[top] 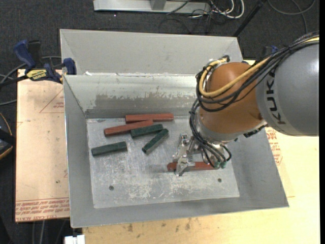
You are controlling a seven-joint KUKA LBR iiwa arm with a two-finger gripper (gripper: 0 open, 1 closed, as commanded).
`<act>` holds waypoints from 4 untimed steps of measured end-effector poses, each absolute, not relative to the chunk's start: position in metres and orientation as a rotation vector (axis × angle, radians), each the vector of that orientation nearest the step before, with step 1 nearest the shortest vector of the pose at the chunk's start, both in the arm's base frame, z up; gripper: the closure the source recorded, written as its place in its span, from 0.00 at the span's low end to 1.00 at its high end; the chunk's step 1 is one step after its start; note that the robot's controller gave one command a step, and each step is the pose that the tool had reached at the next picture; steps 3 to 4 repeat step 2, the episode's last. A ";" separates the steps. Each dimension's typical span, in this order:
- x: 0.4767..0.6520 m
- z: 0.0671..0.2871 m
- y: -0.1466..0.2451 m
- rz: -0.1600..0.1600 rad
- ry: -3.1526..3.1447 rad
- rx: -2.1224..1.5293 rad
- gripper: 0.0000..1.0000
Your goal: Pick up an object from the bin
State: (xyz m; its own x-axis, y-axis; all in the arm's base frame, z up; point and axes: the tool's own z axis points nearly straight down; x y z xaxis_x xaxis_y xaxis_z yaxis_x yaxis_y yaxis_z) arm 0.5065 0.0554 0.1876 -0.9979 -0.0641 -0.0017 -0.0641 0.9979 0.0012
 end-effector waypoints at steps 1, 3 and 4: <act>0.507 0.188 0.055 0.002 3.138 -0.100 1.00; 0.507 0.229 0.057 0.001 3.145 -0.127 1.00; 0.507 0.229 0.057 0.001 3.145 -0.127 1.00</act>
Offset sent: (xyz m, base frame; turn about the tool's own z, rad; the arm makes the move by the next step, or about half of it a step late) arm 0.0050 0.0043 0.1289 -0.0511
